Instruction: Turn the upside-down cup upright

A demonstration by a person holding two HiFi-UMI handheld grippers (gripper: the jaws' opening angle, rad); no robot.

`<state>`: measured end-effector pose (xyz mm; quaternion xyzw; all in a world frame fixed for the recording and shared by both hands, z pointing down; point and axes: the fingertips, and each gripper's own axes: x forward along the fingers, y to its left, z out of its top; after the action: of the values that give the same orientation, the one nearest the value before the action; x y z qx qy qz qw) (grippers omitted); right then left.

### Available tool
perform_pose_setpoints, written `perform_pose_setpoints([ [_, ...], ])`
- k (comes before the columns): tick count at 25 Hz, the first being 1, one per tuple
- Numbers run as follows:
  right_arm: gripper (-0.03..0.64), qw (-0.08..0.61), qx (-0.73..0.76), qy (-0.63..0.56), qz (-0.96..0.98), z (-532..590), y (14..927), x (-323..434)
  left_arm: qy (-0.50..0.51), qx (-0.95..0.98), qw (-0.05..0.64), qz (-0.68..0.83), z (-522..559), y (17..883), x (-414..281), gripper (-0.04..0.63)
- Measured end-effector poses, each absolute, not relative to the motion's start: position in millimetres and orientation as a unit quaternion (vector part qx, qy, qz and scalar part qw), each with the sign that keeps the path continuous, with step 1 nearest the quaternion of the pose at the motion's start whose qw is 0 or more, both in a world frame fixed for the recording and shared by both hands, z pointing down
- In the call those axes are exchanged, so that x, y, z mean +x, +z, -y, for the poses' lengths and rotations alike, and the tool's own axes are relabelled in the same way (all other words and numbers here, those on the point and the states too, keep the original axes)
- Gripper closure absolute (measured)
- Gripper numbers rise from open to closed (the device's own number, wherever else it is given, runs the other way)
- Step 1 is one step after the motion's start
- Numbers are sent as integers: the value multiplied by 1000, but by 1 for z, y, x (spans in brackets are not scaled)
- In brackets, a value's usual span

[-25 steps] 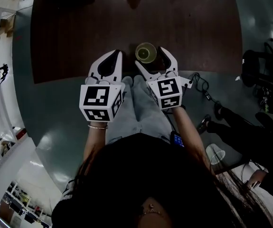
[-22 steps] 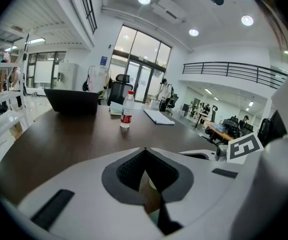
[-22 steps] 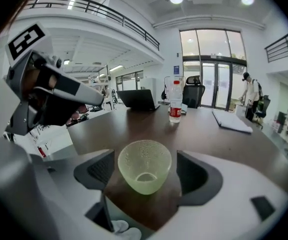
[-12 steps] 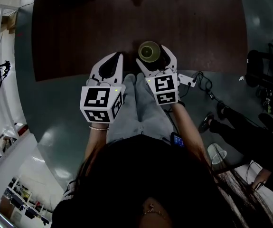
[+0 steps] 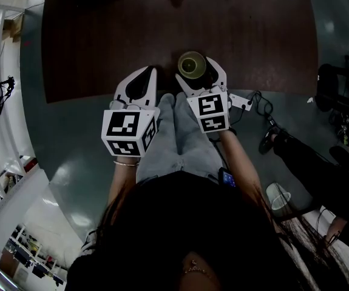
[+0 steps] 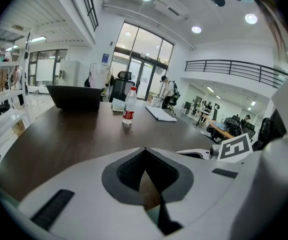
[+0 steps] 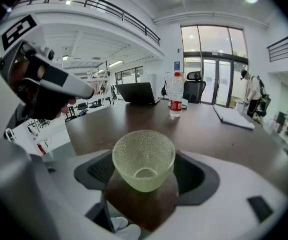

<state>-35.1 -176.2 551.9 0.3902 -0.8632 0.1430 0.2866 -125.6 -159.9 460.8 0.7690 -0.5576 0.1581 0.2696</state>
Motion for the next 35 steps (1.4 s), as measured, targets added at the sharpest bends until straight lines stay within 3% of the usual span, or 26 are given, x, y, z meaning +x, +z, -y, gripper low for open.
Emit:
perform_pose_setpoints([
  [20, 247, 257, 395, 120, 874, 188, 490, -26, 133, 786, 225, 561, 175, 416, -124, 601],
  [35, 247, 185, 406, 120, 887, 194, 416, -20, 100, 811, 175, 550, 184, 362, -109, 601],
])
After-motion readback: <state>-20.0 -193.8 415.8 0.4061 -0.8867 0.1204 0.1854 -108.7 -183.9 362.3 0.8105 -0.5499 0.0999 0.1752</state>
